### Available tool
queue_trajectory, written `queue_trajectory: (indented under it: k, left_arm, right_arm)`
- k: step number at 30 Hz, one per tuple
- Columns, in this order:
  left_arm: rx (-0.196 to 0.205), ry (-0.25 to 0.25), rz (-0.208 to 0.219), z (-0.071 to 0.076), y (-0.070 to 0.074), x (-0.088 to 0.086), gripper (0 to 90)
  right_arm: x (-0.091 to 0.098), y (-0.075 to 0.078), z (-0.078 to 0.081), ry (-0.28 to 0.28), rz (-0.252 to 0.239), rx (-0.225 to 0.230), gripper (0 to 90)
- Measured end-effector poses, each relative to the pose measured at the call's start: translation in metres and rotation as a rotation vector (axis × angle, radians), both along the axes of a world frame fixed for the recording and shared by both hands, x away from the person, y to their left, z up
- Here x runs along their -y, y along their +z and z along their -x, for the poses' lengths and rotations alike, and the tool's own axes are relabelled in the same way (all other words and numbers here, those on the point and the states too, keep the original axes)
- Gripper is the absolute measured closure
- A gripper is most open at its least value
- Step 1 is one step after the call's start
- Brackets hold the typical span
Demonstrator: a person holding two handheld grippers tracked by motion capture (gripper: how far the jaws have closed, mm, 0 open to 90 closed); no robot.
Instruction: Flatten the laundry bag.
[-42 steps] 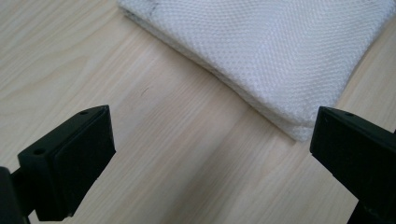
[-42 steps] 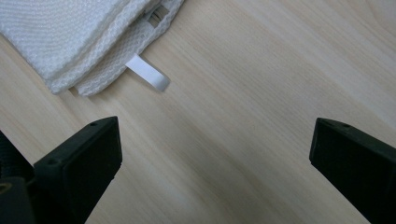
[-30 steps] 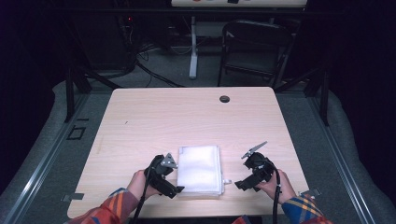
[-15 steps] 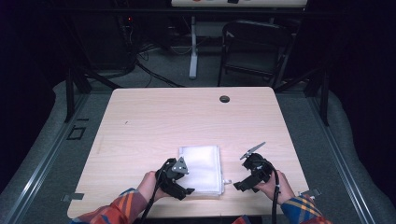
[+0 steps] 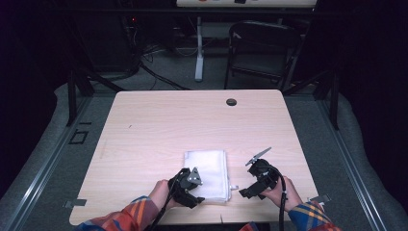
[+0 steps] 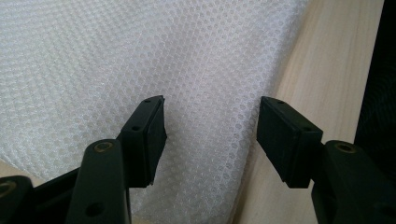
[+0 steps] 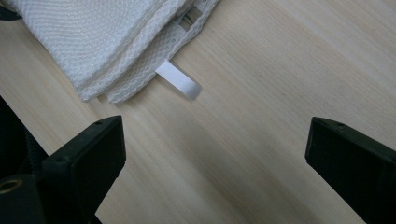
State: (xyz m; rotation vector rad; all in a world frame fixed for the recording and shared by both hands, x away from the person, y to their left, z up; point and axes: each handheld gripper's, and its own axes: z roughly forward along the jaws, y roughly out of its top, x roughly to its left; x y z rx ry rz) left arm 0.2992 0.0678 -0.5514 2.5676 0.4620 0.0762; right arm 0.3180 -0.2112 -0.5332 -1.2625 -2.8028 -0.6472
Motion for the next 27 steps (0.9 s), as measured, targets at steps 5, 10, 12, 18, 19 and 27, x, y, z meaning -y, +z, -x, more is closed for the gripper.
queue_trajectory:
  k: [5,10,12,18,19,27]
  left_arm:
    - [0.011,-0.006,-0.025,0.0016,-0.0026,0.0018,49.0]
    - [0.012,-0.006,-0.023,0.0005,-0.0028,0.0001,56.5]
    - [0.016,-0.006,-0.026,0.0002,-0.0028,-0.0002,57.9]
    - [0.026,0.004,-0.027,-0.001,-0.0029,-0.0014,68.0]
    - [0.026,0.005,-0.027,-0.0014,-0.003,-0.0016,69.7]
    - [0.013,0.028,-0.016,-0.0044,-0.0019,-0.0038,79.6]
  right_arm:
    - [-0.0014,-0.0009,0.0,0.002,0.002,-0.003,4.9]
    - [-0.0022,-0.0016,0.0007,-0.001,-0.009,-0.006,5.0]
    - [-0.0023,-0.0018,0.0006,-0.001,0.002,0.0,5.1]
    - [-0.0029,-0.0028,0.0014,0.002,-0.008,-0.009,6.0]
    - [-0.0026,-0.0021,0.0008,0.014,0.004,-0.012,6.1]
    - [-0.004,-0.0033,0.0021,0.013,0.003,0.002,8.2]
